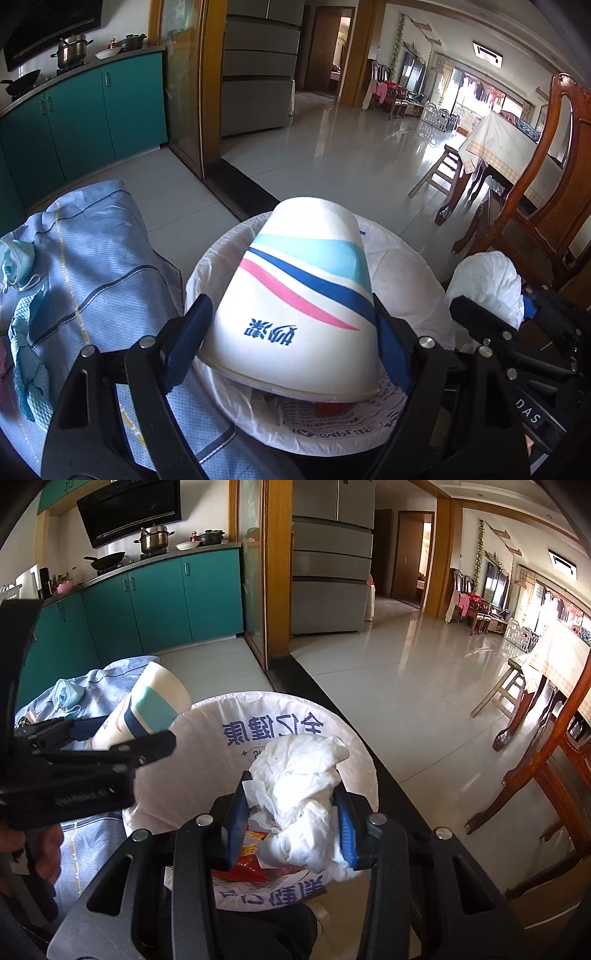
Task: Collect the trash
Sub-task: 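Carry cup and tissue over the wastebasket and open both tools to drop them, then grasp the pink bag with the left tool while the right tool grasps the blue cloth, then lift the pink bag and blue cloth with both tools toward the wastebasket, then open both tools over the wastebasket to drop the pink bag and blue cloth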
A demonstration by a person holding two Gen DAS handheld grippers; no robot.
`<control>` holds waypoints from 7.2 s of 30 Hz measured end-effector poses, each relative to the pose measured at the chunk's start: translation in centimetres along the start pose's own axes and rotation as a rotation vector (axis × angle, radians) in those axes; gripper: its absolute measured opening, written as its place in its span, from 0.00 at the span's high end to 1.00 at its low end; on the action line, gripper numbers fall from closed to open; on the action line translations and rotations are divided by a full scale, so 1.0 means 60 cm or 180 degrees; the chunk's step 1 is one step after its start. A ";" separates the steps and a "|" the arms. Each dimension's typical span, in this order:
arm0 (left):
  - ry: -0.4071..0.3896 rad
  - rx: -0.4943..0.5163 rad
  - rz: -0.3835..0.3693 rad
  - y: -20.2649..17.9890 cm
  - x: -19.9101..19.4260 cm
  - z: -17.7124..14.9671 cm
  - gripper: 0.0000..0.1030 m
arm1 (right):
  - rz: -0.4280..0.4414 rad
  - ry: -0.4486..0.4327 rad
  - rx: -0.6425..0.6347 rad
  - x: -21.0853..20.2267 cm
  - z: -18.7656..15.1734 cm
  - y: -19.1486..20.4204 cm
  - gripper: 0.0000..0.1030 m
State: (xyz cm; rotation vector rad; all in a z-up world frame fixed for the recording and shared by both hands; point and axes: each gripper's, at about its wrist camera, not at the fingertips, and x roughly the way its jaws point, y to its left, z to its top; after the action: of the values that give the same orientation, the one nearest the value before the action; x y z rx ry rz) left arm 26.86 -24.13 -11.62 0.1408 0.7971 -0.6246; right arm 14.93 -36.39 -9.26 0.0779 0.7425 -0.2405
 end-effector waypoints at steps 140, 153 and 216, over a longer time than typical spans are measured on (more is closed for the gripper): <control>-0.1011 -0.0546 0.1091 0.192 -0.434 -0.137 0.59 | 0.1058 -0.0470 -0.0711 -0.146 0.041 0.245 0.67; -0.0972 -0.0213 0.0736 0.091 -0.340 -0.064 0.59 | 0.0589 -0.0579 -0.0323 -0.143 0.046 0.107 0.67; -0.0285 -0.0201 0.0711 0.075 -0.094 -0.037 0.24 | 0.0256 -0.0006 -0.0131 0.019 0.029 0.047 0.42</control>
State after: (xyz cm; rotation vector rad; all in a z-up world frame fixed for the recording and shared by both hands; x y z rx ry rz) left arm 25.04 -17.04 -9.70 0.1408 0.7022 -0.3916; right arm 17.57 -34.16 -8.79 0.0683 0.7405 -0.1484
